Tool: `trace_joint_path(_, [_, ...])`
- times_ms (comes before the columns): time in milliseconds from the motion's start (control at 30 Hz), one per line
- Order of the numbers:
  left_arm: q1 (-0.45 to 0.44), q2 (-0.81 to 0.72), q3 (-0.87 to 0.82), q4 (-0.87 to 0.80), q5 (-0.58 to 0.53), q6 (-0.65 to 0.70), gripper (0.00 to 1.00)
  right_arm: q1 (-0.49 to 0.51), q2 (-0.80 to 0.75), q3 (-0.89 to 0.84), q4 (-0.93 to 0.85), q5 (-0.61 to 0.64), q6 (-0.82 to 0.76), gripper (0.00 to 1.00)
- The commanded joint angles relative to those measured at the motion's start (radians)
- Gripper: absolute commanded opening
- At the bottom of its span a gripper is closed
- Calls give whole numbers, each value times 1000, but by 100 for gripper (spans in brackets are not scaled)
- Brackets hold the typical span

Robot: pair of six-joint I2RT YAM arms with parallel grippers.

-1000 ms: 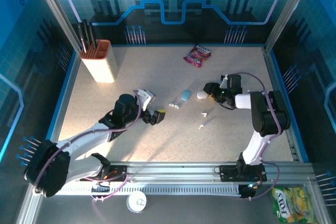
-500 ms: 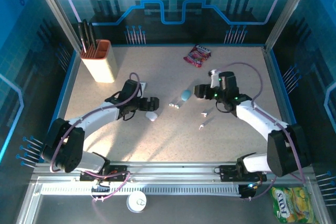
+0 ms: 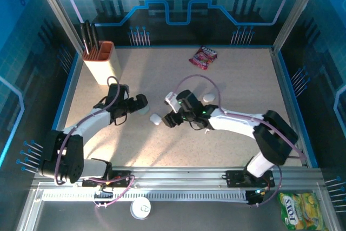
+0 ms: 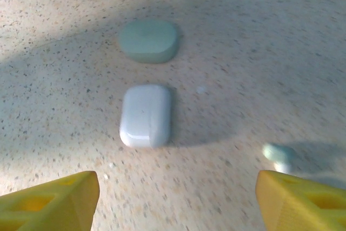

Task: Insert the wireless bluetooth earbuds into the charging case

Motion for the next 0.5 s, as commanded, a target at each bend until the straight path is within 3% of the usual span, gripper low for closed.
trace_joint_path(0, [25,-44,-24,27,22,-41,99,58,97,94,-17,65,-50,77])
trace_joint_path(467, [45,-51,-42,34,71,-19,99,87,381,286,-98,68,-68,78])
